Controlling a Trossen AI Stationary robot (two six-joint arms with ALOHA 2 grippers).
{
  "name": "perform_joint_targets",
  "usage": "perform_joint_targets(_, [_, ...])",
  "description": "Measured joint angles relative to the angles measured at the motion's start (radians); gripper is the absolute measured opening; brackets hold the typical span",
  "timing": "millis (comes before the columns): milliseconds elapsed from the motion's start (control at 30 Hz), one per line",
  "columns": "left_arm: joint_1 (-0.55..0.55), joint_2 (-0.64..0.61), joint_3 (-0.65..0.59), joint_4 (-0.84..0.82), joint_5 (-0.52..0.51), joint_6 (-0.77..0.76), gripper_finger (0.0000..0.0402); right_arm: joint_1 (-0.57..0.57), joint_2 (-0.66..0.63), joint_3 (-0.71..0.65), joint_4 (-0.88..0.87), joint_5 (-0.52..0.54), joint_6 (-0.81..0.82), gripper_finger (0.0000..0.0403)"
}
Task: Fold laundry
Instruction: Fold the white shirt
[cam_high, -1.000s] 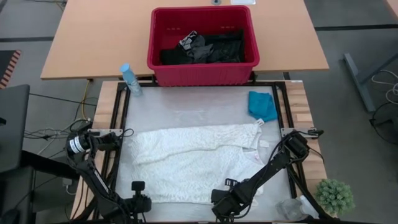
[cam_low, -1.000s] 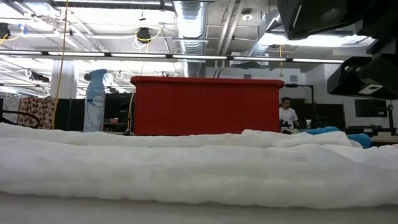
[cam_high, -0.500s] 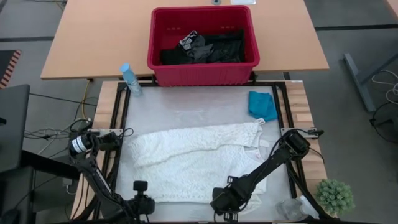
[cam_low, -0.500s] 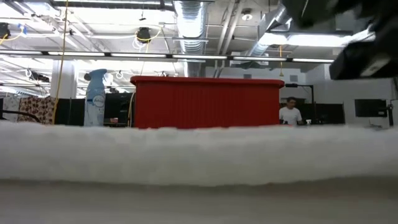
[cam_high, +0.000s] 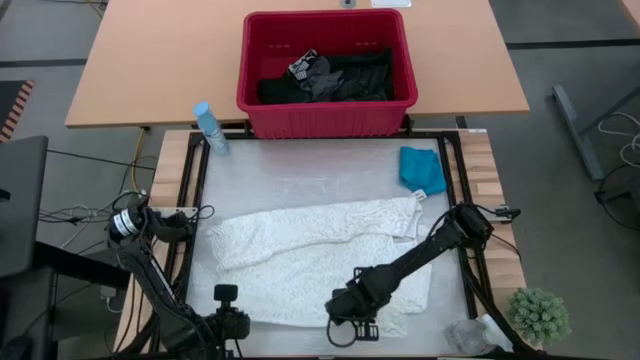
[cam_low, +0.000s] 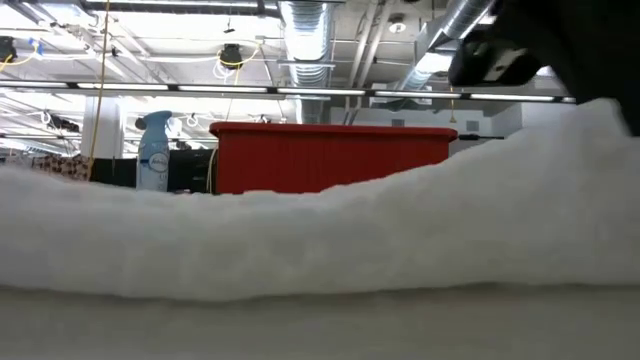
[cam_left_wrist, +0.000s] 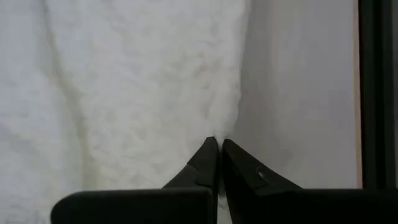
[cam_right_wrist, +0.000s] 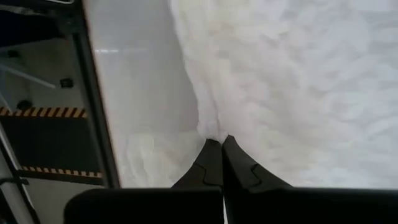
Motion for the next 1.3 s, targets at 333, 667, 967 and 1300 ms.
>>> perform_joint_targets(333, [0.065, -0.052, 0.000, -0.100, -0.038, 0.043, 0.0000, -0.066, -0.002, 0.074, -0.186, -0.015, -0.157, 0.0015])
perform_joint_targets(667, [0.092, -0.102, -0.046, -0.172, -0.059, 0.020, 0.0000, -0.117, -0.003, 0.082, -0.240, -0.017, -0.249, 0.0015])
perform_joint_targets(967, [0.147, -0.243, -0.210, -0.110, -0.059, 0.011, 0.0000, -0.194, -0.024, 0.082, -0.280, -0.007, -0.337, 0.0015])
perform_joint_targets(1300, [0.219, -0.309, -0.336, -0.076, -0.045, 0.044, 0.0000, -0.310, -0.042, 0.082, -0.333, -0.002, -0.427, 0.0015])
